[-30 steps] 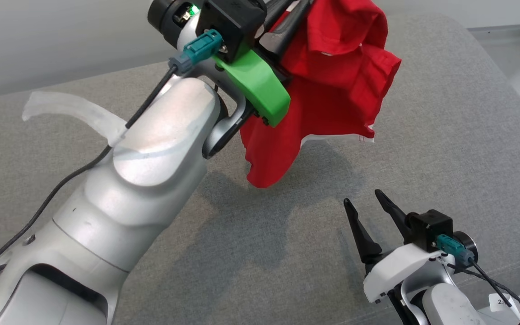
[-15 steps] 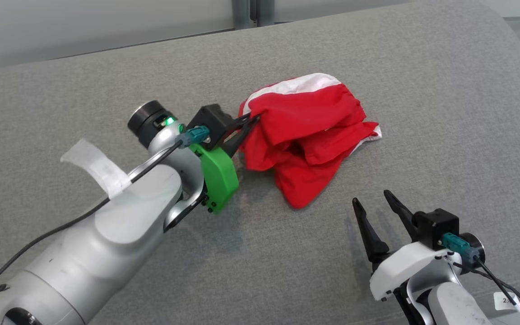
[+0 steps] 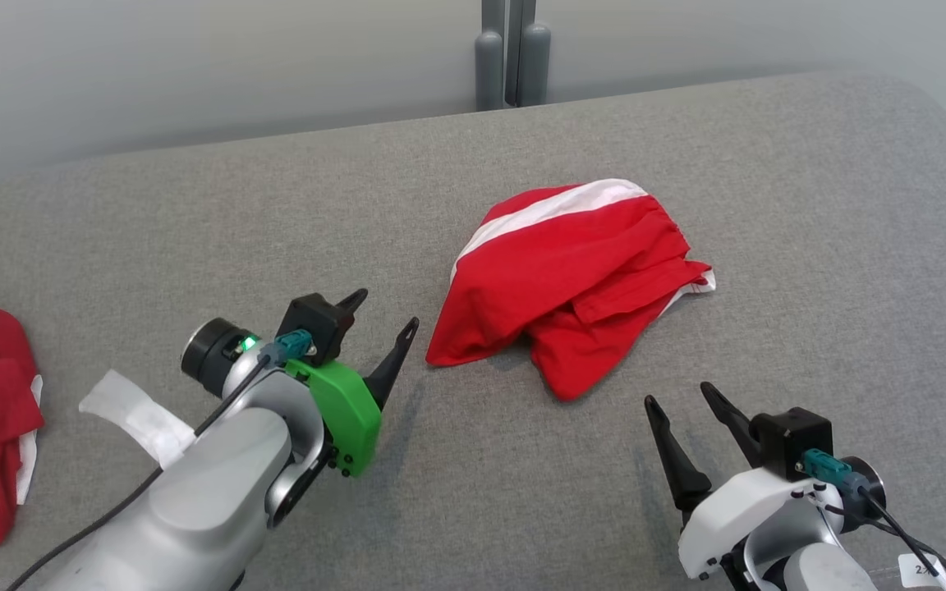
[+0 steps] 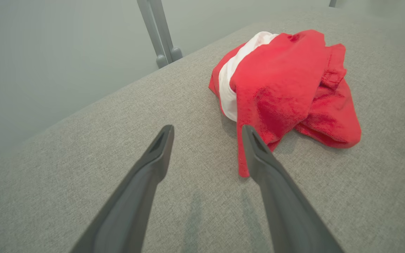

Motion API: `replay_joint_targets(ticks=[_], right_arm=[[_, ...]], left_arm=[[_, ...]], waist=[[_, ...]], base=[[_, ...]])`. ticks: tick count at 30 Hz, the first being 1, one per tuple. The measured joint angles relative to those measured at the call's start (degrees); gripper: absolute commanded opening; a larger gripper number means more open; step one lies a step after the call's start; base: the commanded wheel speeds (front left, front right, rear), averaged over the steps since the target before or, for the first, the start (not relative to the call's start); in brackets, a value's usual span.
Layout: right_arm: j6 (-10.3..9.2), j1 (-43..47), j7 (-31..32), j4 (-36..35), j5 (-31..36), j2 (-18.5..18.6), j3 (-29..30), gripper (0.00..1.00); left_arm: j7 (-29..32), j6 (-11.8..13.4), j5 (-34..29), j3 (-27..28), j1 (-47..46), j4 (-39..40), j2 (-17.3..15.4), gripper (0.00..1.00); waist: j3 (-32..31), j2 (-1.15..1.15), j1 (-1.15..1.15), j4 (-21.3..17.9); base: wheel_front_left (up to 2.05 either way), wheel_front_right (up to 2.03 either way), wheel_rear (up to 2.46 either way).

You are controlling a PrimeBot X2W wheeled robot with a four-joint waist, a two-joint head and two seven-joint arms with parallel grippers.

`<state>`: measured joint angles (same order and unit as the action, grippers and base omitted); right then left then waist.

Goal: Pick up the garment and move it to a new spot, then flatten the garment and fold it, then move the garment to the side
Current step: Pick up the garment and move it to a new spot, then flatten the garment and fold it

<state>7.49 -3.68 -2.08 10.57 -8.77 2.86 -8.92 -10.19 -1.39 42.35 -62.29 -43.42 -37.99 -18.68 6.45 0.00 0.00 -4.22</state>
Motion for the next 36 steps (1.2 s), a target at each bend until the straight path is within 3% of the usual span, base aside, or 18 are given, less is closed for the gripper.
replay_joint_targets(ticks=[11, 21, 29, 30, 31, 32, 33, 36], right_arm=[[0.00, 2.07, 1.51, -2.21, 0.19, 0.14, 0.26, 1.00], [0.00, 1.87, 1.55, -3.57, 0.26, 0.12, 0.45, 1.00], [0.00, 1.00, 0.93, -3.53, 0.25, 0.10, 0.47, 1.00], [0.00, 0.97, 0.85, -3.47, 0.24, 0.09, 0.47, 1.00], [0.00, 0.93, 0.65, -3.43, 0.24, 0.09, 0.51, 1.00], [0.00, 0.89, 0.51, -3.38, 0.24, 0.09, 0.51, 1.00], [0.00, 0.84, 0.47, -3.33, 0.24, 0.09, 0.54, 1.00], [0.00, 0.66, 0.13, -2.91, 0.24, 0.07, 0.68, 1.00]], left_arm=[[0.82, 0.90, 3.00, -0.29, 5.22, 0.29, 0.87, 1.00], [3.50, 1.85, 4.02, 0.14, 3.70, -4.64, 1.97, 1.00], [5.36, 1.15, 4.50, -0.18, 1.93, -7.56, 2.64, 1.00], [5.45, 1.21, 4.47, -0.34, 1.71, -8.03, 2.66, 0.97], [5.70, 1.40, 4.35, -0.43, 1.56, -8.48, 2.66, 0.67], [6.36, 1.37, 4.34, -0.57, 1.49, -8.89, 2.64, 0.19], [6.66, 1.33, 4.34, -0.70, 1.47, -9.13, 2.61, 0.00], [5.00, 3.01, 4.05, -0.20, 0.63, -9.76, 2.56, 0.00]], waist=[[-2.52, 0.00, 0.00, -1.53], [0.23, 0.00, 0.00, -5.66], [3.12, 0.00, 0.00, -8.35], [3.41, 0.00, 0.00, -8.57], [3.68, 0.00, 0.00, -8.77], [3.91, 0.00, 0.00, -8.93], [4.12, 0.00, 0.00, -9.04], [4.41, 0.00, 0.00, -8.88]], base=[[0.00, 0.00, 0.00], [0.00, 0.00, 0.00], [0.00, 0.00, 0.00], [0.00, 0.00, 0.00], [0.00, 0.00, 0.00], [0.00, 0.00, 0.00], [0.00, 0.00, 0.00], [0.00, 0.00, 0.00]])
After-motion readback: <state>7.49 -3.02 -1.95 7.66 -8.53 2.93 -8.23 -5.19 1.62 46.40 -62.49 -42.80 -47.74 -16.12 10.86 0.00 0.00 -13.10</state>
